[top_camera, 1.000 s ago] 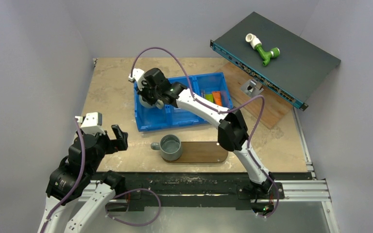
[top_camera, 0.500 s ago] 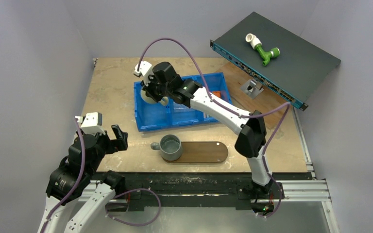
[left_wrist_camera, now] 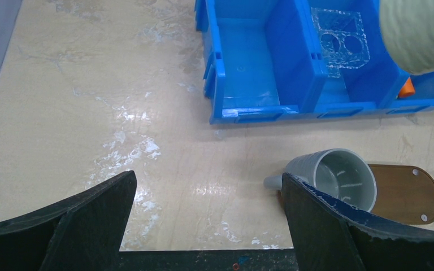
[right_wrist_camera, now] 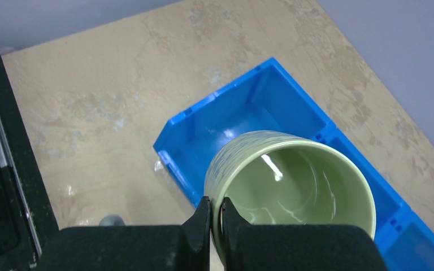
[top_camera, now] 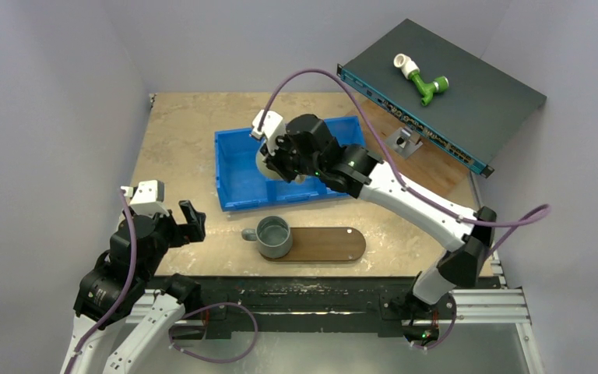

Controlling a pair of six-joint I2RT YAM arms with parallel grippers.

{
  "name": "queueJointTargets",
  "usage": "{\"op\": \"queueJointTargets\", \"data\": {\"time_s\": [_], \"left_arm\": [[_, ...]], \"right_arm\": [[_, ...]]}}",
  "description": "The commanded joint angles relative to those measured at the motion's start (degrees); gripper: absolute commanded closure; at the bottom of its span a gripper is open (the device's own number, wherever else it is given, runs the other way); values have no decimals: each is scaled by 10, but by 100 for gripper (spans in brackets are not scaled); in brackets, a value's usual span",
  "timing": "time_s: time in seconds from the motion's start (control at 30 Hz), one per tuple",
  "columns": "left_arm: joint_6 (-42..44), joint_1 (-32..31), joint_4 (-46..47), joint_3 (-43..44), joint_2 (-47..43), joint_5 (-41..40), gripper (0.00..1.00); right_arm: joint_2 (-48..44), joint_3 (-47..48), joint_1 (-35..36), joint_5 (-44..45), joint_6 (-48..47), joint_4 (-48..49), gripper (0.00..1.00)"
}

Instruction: Prepare toiletry sets of a toothbrush and toothpaste on the tray

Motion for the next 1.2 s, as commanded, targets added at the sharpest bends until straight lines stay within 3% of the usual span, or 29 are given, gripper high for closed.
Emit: {"op": "queueJointTargets", "data": {"time_s": [0.0, 0.23, 0.57, 1.17], "left_arm": [[6, 0, 22, 1, 4, 9, 0], [5, 0, 22, 0, 3, 9, 0], [6, 0, 22, 0, 11, 16, 0], [11, 0, 25, 0, 17, 25, 0]], "right_arm": [[-88, -53, 8, 60, 5, 12, 100], [-192, -155, 14, 100, 59, -41, 100], [-260, -259, 49, 137, 182, -114, 100], [-301, -412, 87, 223, 335, -81, 100]]}}
